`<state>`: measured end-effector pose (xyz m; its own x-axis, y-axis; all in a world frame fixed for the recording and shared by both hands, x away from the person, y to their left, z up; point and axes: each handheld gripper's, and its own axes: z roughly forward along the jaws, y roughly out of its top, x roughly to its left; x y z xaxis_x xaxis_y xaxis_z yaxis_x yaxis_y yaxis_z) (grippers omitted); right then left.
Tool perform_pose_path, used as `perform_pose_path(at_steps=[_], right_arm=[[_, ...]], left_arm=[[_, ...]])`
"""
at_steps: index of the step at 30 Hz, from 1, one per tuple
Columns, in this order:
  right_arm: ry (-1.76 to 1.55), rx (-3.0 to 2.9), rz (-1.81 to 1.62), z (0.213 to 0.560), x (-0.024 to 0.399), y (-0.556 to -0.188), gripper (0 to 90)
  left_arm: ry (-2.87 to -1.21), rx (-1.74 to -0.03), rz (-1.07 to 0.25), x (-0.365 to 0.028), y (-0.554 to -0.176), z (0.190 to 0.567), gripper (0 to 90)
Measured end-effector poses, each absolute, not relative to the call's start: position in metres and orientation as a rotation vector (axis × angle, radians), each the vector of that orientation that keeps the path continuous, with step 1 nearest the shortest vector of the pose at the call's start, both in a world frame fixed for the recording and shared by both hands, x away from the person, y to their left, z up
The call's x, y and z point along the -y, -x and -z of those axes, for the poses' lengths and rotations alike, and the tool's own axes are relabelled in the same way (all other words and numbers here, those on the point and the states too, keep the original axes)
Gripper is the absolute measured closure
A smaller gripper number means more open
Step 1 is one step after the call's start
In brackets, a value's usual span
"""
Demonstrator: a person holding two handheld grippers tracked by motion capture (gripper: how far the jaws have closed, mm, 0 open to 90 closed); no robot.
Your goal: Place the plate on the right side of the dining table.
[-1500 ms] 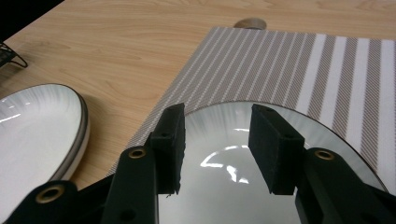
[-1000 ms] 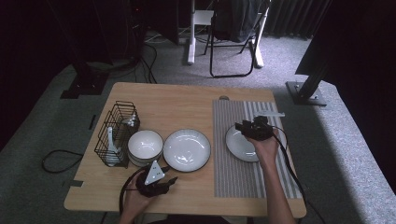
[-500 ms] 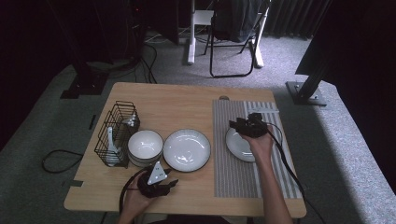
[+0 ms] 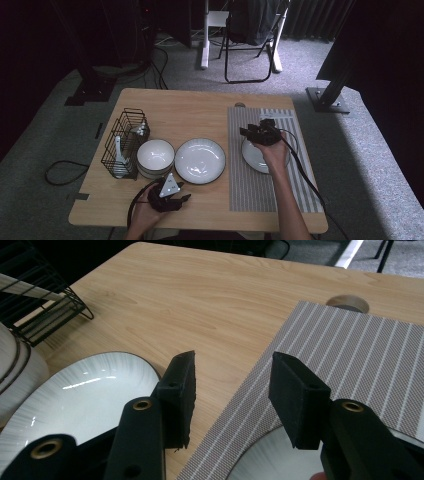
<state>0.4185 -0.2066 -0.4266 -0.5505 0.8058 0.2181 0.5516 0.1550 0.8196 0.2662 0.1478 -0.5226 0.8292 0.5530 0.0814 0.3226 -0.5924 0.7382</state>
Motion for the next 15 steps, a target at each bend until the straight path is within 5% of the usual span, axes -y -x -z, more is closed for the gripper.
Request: perform_pose_path(at_steps=[15], right_arm=[[-1.266, -2.206, -1.359, 0.421, 0.188, -0.421, 53.5]], left_arm=[[-2.254, -0.625, -0.377, -0.148, -0.266, 0.522, 49.4]])
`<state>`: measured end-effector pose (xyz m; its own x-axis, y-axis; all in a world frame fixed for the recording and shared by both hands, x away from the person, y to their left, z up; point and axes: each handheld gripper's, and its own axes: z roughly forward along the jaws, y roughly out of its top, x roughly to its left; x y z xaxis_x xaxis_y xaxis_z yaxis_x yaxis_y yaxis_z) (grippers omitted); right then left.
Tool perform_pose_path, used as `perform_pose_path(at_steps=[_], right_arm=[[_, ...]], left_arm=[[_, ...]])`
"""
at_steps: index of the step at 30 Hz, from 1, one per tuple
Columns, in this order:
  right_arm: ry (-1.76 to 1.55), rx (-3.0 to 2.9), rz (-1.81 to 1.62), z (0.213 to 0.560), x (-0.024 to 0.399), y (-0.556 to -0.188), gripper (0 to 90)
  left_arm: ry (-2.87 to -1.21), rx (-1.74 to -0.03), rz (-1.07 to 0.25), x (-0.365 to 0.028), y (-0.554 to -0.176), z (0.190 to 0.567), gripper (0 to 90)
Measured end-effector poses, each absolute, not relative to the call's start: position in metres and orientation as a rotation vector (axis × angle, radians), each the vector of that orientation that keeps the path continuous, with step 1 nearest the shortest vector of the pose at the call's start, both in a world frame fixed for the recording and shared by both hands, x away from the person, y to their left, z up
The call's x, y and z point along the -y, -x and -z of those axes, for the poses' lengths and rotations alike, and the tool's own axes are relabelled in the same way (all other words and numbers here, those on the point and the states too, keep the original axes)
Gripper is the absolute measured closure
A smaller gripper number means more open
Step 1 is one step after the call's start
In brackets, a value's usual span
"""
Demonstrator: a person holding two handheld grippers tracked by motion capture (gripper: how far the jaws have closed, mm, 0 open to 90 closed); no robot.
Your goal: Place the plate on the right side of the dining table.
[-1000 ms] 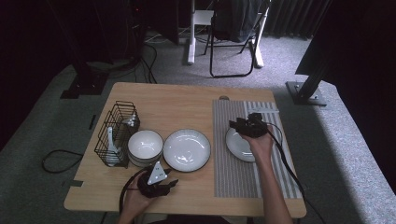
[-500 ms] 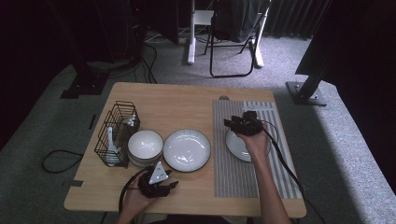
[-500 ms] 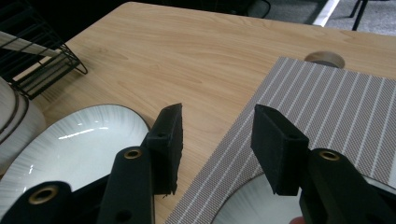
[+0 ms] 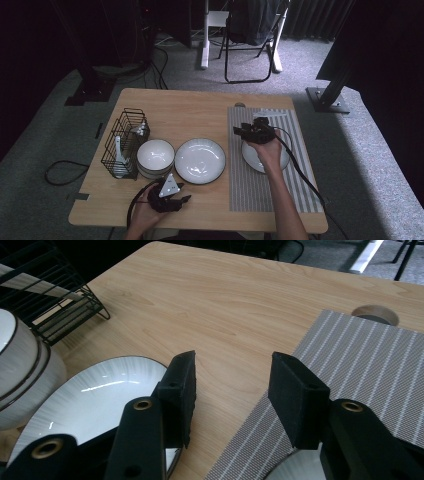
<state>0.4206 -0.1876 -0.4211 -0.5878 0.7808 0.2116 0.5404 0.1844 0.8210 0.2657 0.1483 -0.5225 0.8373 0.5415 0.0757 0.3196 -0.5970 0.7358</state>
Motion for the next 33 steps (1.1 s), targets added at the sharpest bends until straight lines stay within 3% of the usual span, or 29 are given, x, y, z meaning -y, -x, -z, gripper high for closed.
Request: perform_pose_path(at_steps=[33], right_arm=[[-1.143, -2.299, -1.390, 0.420, 0.143, -0.416, 53.3]], left_arm=[[-2.252, -0.624, -0.366, -0.148, -0.266, 0.523, 49.0]])
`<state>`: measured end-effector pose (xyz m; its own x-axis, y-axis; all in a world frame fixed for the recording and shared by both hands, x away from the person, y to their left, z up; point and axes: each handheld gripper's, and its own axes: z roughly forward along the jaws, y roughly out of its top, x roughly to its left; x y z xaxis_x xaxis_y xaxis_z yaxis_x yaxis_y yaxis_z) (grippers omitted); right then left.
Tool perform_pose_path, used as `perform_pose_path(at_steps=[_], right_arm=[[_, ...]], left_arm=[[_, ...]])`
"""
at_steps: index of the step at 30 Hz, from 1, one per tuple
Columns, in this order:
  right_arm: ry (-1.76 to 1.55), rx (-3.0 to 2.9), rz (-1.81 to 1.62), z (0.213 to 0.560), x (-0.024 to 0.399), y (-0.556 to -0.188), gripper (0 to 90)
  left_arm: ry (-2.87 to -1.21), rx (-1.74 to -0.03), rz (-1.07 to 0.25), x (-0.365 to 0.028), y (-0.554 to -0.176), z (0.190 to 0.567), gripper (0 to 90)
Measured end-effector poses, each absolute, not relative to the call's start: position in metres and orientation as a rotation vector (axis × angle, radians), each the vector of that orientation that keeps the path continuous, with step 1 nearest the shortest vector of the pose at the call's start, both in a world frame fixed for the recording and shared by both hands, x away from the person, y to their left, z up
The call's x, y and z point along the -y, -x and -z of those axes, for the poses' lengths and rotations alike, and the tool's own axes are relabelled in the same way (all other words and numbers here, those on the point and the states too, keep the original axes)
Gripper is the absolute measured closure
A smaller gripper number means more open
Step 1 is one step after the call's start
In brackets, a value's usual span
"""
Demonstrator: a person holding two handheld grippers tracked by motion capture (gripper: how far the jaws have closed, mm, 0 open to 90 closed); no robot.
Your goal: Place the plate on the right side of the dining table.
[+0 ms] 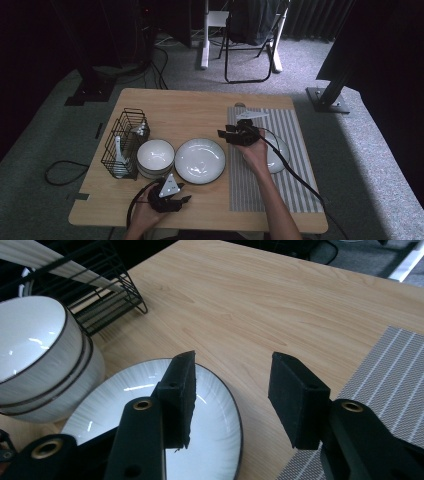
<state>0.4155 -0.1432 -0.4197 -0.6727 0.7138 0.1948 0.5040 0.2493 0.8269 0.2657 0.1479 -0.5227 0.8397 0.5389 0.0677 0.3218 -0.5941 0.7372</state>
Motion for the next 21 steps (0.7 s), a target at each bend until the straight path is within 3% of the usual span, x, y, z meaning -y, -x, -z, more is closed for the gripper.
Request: perform_pose_path(at_steps=[21], right_arm=[[-1.082, -2.344, -1.413, 0.414, 0.114, -0.418, 53.1]], left_arm=[[-2.257, -0.615, -0.365, -0.148, -0.265, 0.523, 48.8]])
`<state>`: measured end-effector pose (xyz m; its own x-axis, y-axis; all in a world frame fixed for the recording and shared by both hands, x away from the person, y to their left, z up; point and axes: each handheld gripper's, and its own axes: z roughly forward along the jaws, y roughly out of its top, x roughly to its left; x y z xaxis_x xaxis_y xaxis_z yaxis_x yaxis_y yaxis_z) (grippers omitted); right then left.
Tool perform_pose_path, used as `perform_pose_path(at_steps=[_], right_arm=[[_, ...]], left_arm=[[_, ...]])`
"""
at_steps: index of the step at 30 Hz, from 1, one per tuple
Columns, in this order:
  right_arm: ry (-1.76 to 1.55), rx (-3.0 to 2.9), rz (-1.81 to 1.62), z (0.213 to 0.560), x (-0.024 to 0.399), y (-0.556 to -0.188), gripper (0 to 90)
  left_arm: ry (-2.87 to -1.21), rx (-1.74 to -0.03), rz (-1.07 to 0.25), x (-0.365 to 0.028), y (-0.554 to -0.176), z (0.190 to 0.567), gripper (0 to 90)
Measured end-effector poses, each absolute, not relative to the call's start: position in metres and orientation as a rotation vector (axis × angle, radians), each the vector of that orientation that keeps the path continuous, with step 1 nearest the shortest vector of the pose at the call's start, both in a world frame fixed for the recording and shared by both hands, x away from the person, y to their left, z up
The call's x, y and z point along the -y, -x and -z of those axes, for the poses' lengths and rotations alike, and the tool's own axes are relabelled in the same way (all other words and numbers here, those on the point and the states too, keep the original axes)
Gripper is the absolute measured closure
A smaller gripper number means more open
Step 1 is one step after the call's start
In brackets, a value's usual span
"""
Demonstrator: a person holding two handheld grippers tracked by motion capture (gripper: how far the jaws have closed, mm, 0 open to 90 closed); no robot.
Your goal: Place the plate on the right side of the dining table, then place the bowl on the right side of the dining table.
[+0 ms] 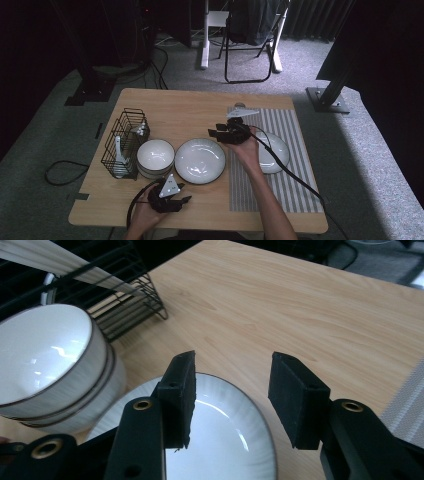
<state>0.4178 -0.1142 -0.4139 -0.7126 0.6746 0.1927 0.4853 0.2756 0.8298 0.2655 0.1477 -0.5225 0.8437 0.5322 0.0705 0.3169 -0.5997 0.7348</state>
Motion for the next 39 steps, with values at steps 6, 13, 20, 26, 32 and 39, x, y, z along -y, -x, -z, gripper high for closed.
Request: perform_pose_path(at_steps=[6, 13, 20, 26, 32, 39], right_arm=[[-1.056, -2.366, -1.429, 0.412, 0.103, -0.416, 52.4], [-1.066, -2.367, -1.439, 0.413, 0.103, -0.417, 51.3], [-1.078, -2.376, -1.457, 0.415, 0.100, -0.416, 50.8], [-1.060, -2.386, -1.416, 0.416, 0.092, -0.416, 50.1], [-1.067, -2.378, -1.449, 0.415, 0.085, -0.417, 48.8], [-1.030, -2.390, -1.440, 0.413, 0.075, -0.414, 46.0]], left_arm=[[-2.258, -0.613, -0.365, -0.147, -0.265, 0.523, 48.8], [-2.258, -0.614, -0.362, -0.147, -0.265, 0.523, 48.7], [-2.257, -0.615, -0.362, -0.147, -0.265, 0.523, 48.4], [-2.257, -0.615, -0.359, -0.147, -0.265, 0.523, 48.4], [-2.252, -0.617, -0.357, -0.147, -0.265, 0.523, 48.3], [-2.255, -0.617, -0.357, -0.147, -0.265, 0.523, 48.1]])
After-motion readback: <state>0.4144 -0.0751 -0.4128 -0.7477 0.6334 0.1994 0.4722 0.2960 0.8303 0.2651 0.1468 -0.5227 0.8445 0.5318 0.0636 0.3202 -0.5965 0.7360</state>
